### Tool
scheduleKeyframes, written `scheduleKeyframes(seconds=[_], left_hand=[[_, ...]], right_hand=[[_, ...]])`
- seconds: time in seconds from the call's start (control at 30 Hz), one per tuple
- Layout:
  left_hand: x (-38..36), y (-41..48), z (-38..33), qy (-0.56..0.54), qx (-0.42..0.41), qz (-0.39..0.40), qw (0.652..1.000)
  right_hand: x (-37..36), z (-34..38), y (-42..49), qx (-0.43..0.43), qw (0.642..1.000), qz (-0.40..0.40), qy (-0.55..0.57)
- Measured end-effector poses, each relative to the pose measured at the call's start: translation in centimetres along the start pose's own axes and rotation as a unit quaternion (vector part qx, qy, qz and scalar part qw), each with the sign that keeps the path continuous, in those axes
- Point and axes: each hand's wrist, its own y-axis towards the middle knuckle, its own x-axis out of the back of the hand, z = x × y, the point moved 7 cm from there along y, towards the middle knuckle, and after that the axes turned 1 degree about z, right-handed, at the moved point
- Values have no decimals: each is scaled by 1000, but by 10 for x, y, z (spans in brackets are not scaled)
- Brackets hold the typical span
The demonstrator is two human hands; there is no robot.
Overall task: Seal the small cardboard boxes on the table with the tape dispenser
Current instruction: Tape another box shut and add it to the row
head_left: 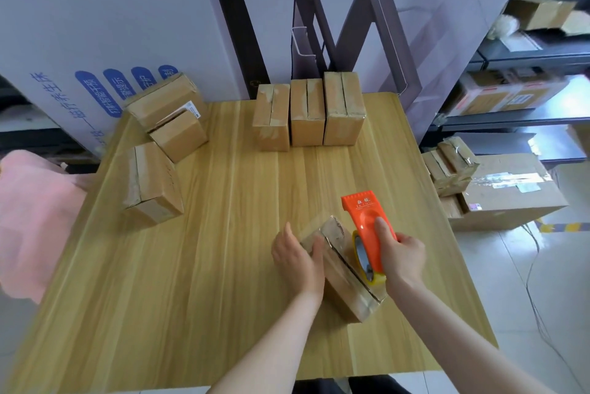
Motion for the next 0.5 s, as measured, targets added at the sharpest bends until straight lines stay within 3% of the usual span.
scheduleKeyframes(seconds=[0.03,0.1,0.13,0.23,0.3,0.4,0.5], left_hand=[[5,1,-16,61,-116,-26,991],[-2,3,-37,115,-273,11,955],[-10,6,-39,113,-270,75,953],[-30,14,-25,91,-122,240,959],[-34,20,-24,90,-90,255,959],[-33,34,-35,202,-127,274,932],[-38,45,-44,248,-140,320,904]], right_hand=[[1,-1,2,0,1000,0,1],[2,-3,5,4,1000,1,1],[2,-4,6,6,1000,1,1],[1,-6,6,12,1000,5,4],[0,-6,5,15,1000,9,10],[-1,-8,4,19,1000,13,11],[0,-8,3,18,1000,13,10]])
